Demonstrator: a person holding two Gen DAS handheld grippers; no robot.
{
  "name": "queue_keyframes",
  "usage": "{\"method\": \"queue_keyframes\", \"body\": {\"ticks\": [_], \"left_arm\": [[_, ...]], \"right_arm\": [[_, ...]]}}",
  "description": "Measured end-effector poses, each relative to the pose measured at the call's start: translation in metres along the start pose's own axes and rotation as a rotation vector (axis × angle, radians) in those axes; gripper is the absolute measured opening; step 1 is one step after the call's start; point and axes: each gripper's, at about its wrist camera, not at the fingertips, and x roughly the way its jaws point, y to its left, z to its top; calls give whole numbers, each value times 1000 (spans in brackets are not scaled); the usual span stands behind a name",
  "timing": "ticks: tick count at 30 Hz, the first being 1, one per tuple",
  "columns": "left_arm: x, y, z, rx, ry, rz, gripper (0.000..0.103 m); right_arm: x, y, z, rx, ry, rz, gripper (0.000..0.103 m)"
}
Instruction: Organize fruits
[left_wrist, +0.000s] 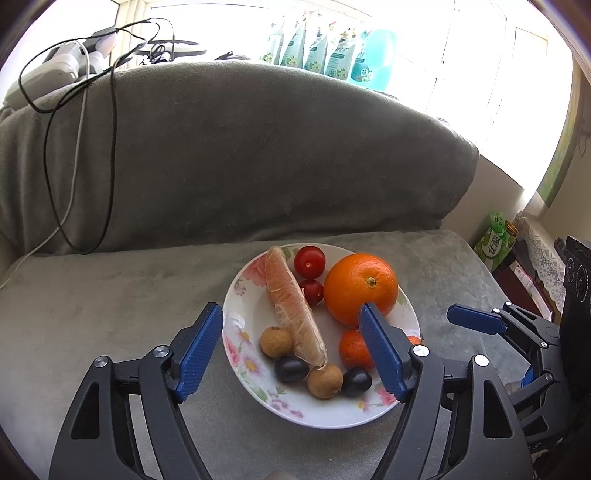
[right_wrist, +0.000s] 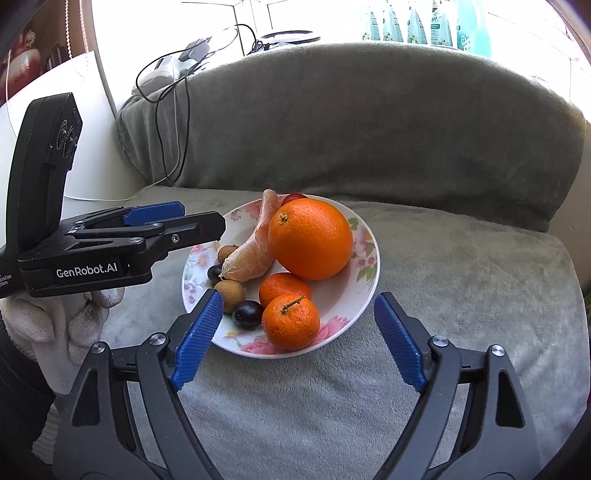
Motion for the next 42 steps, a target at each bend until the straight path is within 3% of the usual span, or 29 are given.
{"method": "queue_keyframes", "body": {"ticks": [14, 22, 42], "left_arm": [[2, -3, -2, 8, 0, 18, 80], [0, -4, -3, 16, 2, 25, 81], [-11, -8, -7, 24, 5, 71, 81]], "right_arm": [[1, 5, -4, -24, 6, -16, 99], [1, 2, -5, -7, 6, -44, 99], [-16, 8, -5, -22, -54, -187, 103]]}}
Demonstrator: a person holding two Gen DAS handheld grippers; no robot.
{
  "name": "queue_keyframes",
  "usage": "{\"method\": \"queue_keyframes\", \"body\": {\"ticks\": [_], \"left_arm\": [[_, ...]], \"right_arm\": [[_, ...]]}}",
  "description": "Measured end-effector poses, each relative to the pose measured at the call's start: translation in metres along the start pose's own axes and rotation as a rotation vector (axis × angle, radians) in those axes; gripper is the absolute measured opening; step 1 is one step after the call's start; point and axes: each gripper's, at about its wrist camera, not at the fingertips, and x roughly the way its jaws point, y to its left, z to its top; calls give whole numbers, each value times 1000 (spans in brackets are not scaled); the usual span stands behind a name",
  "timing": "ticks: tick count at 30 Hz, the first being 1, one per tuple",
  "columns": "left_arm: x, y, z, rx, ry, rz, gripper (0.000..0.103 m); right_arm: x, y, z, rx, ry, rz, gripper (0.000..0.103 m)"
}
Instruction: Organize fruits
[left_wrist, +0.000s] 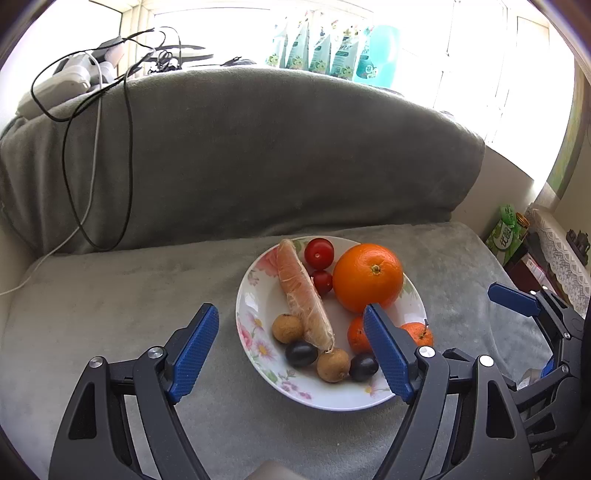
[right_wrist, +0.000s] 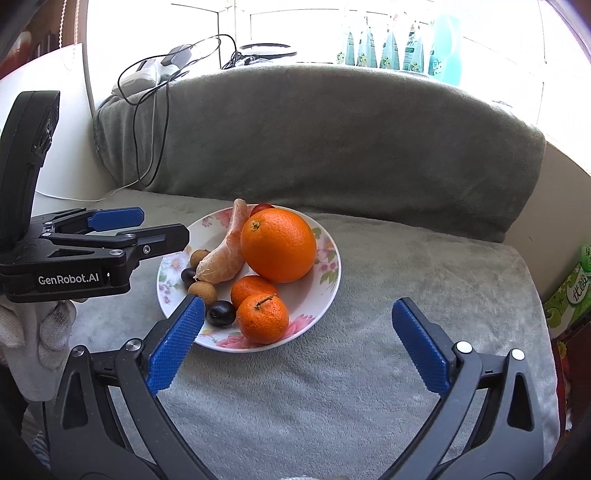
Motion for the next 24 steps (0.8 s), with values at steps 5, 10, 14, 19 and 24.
{"method": "queue_keyframes", "body": {"ticks": [5, 10, 14, 19, 24], "left_arm": [[-3, -2, -2, 4, -3, 6, 81], [-9, -3, -5, -3, -12, 5, 81], [-15, -3, -7, -2, -26, 18, 81], [-25, -4, -10, -3, -49, 36, 81], [-37, -7, -15, 1, -73, 56, 81]], "right_arm": [[-5, 2, 0, 1, -11, -14, 103], [-14, 8, -3, -9, -39, -56, 103], [-21, 9, -5, 4, -57, -60, 103], [-30, 11, -5, 13, -79, -78, 103], [-43, 11, -7, 25, -112, -103, 103]]}}
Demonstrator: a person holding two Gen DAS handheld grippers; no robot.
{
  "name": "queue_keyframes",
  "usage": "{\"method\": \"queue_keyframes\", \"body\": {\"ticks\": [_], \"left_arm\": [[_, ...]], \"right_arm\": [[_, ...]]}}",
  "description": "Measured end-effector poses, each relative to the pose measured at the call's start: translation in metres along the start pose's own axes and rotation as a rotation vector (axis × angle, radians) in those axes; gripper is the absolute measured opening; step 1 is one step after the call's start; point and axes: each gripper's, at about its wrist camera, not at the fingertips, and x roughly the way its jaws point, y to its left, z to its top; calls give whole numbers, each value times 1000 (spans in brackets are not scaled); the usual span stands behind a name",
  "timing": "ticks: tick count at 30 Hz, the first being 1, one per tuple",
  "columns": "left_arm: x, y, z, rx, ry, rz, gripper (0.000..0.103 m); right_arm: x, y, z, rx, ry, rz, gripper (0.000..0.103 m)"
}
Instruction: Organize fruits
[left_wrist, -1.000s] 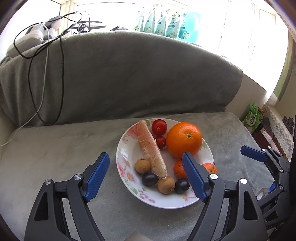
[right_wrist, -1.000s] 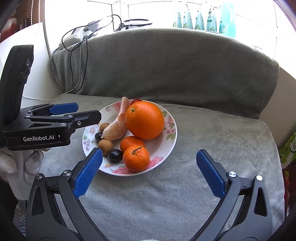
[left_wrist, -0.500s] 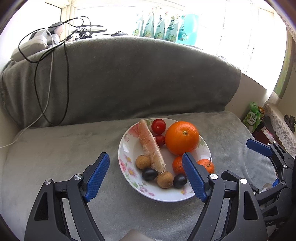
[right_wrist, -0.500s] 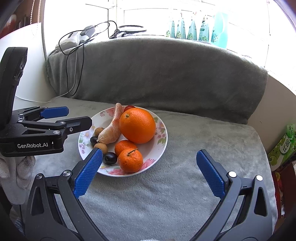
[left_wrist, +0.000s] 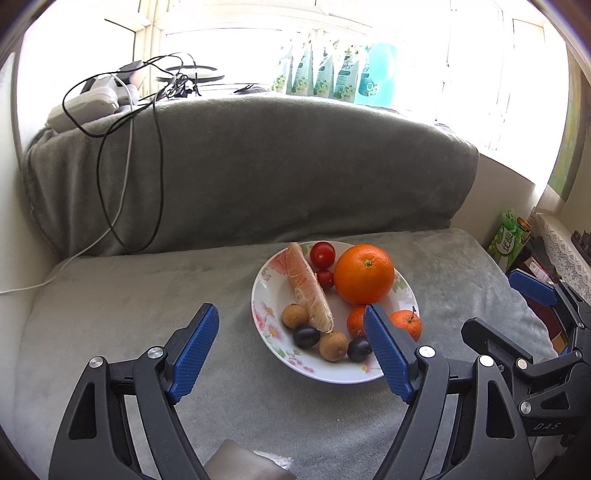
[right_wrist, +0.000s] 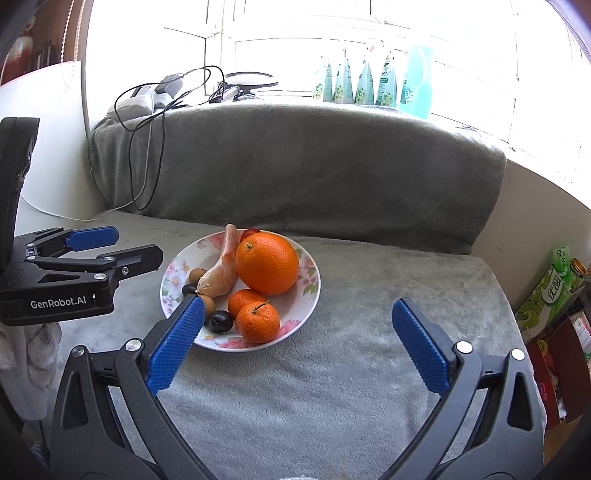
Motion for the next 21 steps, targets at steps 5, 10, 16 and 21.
{"method": "queue_keyframes", "body": {"ticks": [5, 10, 16, 21], "left_arm": [[-16, -1, -7, 1, -30, 8, 81], [-33, 2, -13, -9, -55, 16, 81], [-48, 1, -22, -21, -79, 10, 85], [-55, 0, -32, -37, -100, 38, 87]], "right_arm": [[-13, -4, -2, 36, -25, -15, 103], [-24, -10, -5, 80, -35, -25, 103], [-33, -11, -9, 101, -46, -33, 103], [-39, -10, -11, 103, -55, -44, 103]]}}
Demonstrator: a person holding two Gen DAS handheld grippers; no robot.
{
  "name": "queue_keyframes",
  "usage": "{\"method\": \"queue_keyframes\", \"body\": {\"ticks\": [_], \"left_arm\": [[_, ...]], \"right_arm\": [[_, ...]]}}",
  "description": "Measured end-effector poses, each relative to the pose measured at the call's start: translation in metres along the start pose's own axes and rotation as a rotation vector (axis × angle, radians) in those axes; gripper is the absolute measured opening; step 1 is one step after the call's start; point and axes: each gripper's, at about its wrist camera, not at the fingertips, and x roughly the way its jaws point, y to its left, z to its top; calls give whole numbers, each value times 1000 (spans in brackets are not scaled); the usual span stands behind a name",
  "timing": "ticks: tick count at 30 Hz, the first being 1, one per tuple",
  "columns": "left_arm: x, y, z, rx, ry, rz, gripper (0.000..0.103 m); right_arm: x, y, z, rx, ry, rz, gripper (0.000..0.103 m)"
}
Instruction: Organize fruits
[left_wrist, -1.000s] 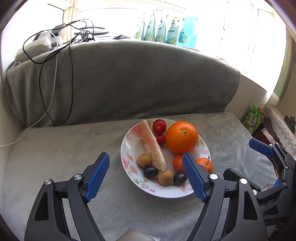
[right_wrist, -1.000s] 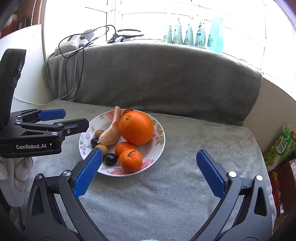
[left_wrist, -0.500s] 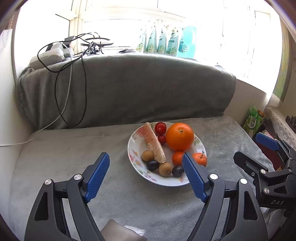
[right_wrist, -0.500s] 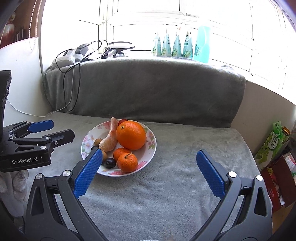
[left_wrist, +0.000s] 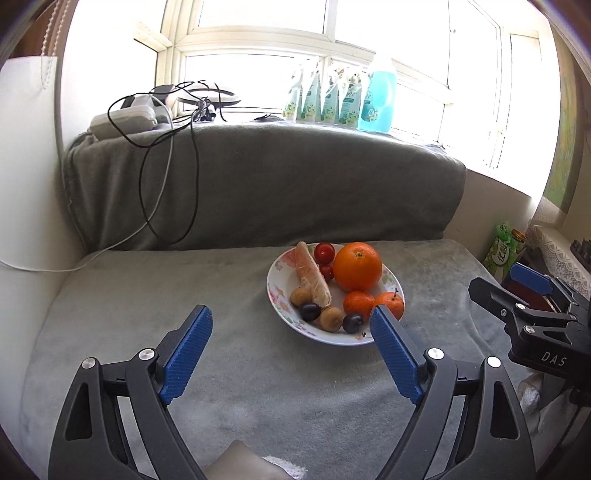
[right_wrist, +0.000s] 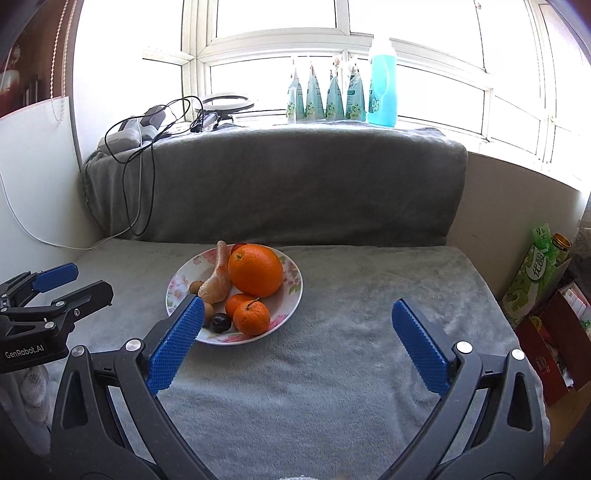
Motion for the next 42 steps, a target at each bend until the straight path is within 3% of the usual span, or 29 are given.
{"method": "queue_keyframes", "body": {"ticks": [5, 17, 42], "left_arm": [[-9, -3, -10, -5, -28, 42, 89], [-17, -8, -21, -9, -26, 58, 91], [-23, -12, -22, -1, -32, 53, 91]], "right_arm": [[-1, -1, -4, 6, -3, -6, 103], [0, -6, -14, 36, 11, 9, 103], [-6, 0, -15, 33, 2, 19, 103]]}}
